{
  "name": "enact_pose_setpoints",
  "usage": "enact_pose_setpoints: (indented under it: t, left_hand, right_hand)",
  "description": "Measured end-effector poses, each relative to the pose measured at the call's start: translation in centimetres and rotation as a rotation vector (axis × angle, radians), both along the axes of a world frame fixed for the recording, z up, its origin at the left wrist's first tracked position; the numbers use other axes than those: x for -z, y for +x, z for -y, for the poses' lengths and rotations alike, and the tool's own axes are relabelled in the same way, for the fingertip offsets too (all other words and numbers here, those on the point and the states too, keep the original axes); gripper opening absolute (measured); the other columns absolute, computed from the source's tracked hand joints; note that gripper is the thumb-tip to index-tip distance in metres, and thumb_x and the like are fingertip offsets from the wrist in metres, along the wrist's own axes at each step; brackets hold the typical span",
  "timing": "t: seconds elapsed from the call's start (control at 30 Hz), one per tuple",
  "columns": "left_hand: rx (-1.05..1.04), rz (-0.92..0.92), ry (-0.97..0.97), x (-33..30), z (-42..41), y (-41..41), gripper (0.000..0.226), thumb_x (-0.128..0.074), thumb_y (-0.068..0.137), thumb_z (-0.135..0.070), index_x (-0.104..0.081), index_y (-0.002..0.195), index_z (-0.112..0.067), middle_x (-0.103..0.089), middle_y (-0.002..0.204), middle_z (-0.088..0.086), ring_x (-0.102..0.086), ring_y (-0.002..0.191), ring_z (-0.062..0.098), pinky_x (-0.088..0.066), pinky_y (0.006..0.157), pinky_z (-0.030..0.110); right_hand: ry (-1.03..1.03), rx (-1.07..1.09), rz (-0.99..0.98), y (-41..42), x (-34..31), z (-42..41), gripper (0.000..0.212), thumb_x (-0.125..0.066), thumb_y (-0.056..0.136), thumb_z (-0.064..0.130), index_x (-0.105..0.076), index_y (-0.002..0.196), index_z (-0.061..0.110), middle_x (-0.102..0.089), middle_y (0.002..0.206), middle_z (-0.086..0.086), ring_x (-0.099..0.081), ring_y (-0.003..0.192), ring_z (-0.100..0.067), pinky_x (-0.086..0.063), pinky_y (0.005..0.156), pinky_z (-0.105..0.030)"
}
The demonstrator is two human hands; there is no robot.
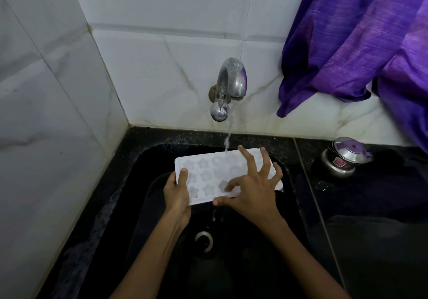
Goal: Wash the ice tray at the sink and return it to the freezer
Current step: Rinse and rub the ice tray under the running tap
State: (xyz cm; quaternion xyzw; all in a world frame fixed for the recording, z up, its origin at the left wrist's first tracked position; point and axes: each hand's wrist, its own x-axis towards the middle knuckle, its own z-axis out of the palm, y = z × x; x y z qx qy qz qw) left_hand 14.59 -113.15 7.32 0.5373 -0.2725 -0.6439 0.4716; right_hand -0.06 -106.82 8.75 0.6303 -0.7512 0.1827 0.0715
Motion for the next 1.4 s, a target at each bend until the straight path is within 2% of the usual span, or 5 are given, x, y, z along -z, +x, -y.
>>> enact_pose_setpoints:
  t: [0.2,0.33,0.63,1.07,1.4]
  left_hand:
    - [0.022,-0.017,-0.003,-0.7,-0.6,0.1,0.015,-0.049,0.097,-0.025,-0.060,0.103,-0.016,-0.068,0.095,0.006,-0.066,0.080,0.021,-0.053,0.059,0.032]
    - [0.053,-0.020,0.003,-0.6,-1.2,-0.2,0.013,-0.049,0.097,-0.025,-0.061,0.095,-0.020,-0.068,0.095,0.005,-0.067,0.082,0.021,-0.054,0.061,0.033]
    - [0.115,-0.023,0.025,-0.2,-1.8,-1.4,0.025,-0.050,0.096,-0.026,-0.061,0.113,-0.011,-0.070,0.103,0.012,-0.068,0.089,0.027,-0.056,0.071,0.038]
    - [0.155,-0.014,0.023,0.9,-2.0,-0.7,0.027,-0.051,0.096,-0.028,-0.063,0.110,-0.009,-0.072,0.098,0.014,-0.069,0.079,0.024,-0.058,0.063,0.031]
    - [0.138,-0.043,0.037,0.8,-1.8,-0.2,0.028,-0.050,0.096,-0.028,-0.064,0.111,-0.009,-0.070,0.105,0.018,-0.068,0.091,0.033,-0.056,0.079,0.043]
  right_hand:
    - [0.134,-0.130,-0.058,0.2,-0.2,-0.7,0.055,-0.034,0.070,0.078,-0.072,0.084,0.042,-0.020,0.157,-0.001,0.005,0.139,-0.033,0.001,0.103,-0.052]
    - [0.261,-0.073,0.080,-0.4,-1.7,-1.6,0.041,-0.064,0.064,0.070,-0.073,0.087,0.038,0.005,0.158,0.014,0.028,0.136,-0.022,0.013,0.106,-0.048]
    - [0.304,-0.016,0.468,-2.4,-2.4,-0.5,0.039,-0.076,0.049,0.069,-0.064,0.079,0.045,-0.005,0.154,0.018,0.016,0.141,-0.017,0.009,0.110,-0.050]
    - [0.136,-0.088,0.045,0.6,-0.1,2.5,0.094,-0.003,0.053,0.097,-0.070,0.094,0.045,-0.021,0.155,0.005,0.007,0.139,-0.030,0.006,0.106,-0.054]
    - [-0.002,-0.045,-0.005,1.9,0.8,3.3,0.081,-0.009,0.066,0.092,-0.071,0.075,0.042,-0.044,0.144,-0.002,-0.014,0.137,-0.035,-0.009,0.104,-0.057]
